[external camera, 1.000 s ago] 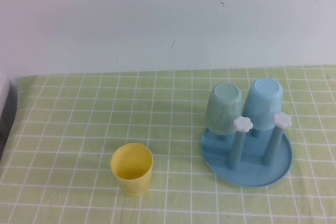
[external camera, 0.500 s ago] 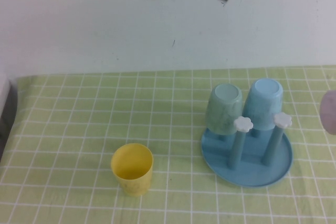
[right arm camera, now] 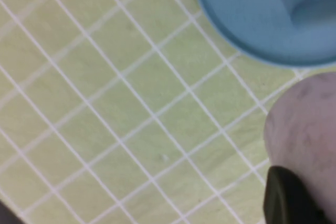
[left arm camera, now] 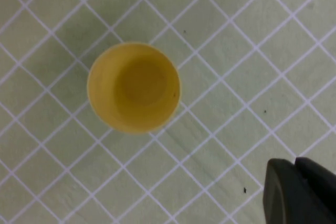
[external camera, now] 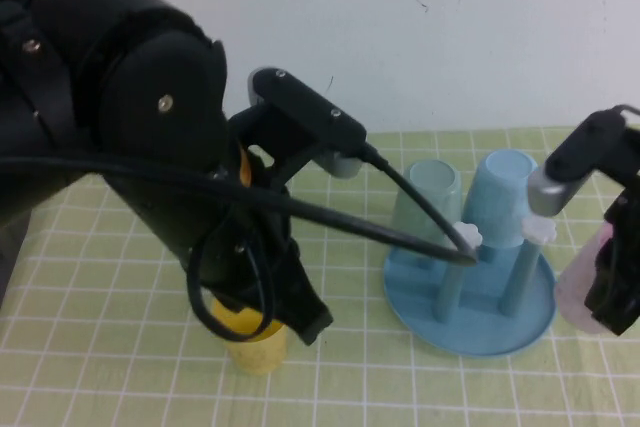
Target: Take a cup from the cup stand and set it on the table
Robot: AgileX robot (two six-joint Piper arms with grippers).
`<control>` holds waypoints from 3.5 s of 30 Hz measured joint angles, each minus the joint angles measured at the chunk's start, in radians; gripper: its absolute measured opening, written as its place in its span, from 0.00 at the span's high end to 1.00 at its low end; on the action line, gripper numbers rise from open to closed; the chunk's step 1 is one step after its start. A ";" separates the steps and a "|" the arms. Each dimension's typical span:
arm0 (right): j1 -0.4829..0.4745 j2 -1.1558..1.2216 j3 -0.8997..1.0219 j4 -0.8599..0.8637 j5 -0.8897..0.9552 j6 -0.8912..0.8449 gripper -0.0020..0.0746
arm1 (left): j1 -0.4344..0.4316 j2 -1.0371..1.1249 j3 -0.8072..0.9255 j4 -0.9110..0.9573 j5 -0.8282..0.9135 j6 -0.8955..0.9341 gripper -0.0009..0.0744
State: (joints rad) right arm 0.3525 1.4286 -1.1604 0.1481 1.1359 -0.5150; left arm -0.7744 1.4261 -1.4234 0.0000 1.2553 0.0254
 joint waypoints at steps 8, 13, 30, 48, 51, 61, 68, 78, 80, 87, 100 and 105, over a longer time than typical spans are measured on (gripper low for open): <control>0.099 0.161 -0.002 -0.185 -0.061 0.140 0.95 | 0.000 -0.142 0.146 -0.022 -0.056 -0.074 0.99; 0.099 0.231 -0.002 -0.249 -0.104 0.180 0.95 | 0.000 -0.263 0.231 -0.060 -0.098 -0.080 0.99; 0.097 0.246 0.211 -0.231 -0.338 0.274 0.95 | 0.000 -0.526 0.415 -0.116 -0.100 -0.150 0.99; 0.097 0.213 0.246 -0.231 -0.417 0.337 0.46 | 0.000 -0.549 0.431 -0.133 -0.105 -0.160 0.99; 0.097 0.163 0.236 -0.231 -0.403 0.348 0.41 | 0.000 -0.549 0.431 -0.133 -0.109 -0.160 0.99; 0.097 -0.189 0.216 -0.251 -0.258 0.366 0.48 | 0.000 -0.557 0.431 -0.133 -0.230 -0.158 0.99; 0.097 -0.535 0.218 -0.278 -0.235 0.366 0.88 | 0.000 -0.657 0.504 -0.116 -0.476 -0.122 0.99; 0.097 -0.878 0.494 -0.228 -0.293 0.349 0.97 | 0.000 -0.882 0.827 -0.078 -0.814 -0.008 0.99; 0.097 -0.931 0.575 -0.198 -0.344 0.347 0.97 | 0.000 -0.914 0.876 -0.075 -0.856 -0.003 0.99; 0.097 -1.085 0.756 -0.148 -0.460 0.343 0.98 | 0.000 -0.957 0.929 -0.079 -0.908 0.003 0.99; 0.095 -1.120 0.798 -0.074 -0.452 0.343 0.98 | 0.000 -0.957 0.929 -0.080 -0.908 0.003 0.99; 0.095 -1.120 0.798 -0.063 -0.449 0.345 0.98 | 0.000 -0.957 0.929 -0.080 -0.908 0.003 0.99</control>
State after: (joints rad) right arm 0.4476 0.3087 -0.3628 0.0851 0.6866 -0.1701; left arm -0.7744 0.4690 -0.4944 -0.0799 0.3476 0.0287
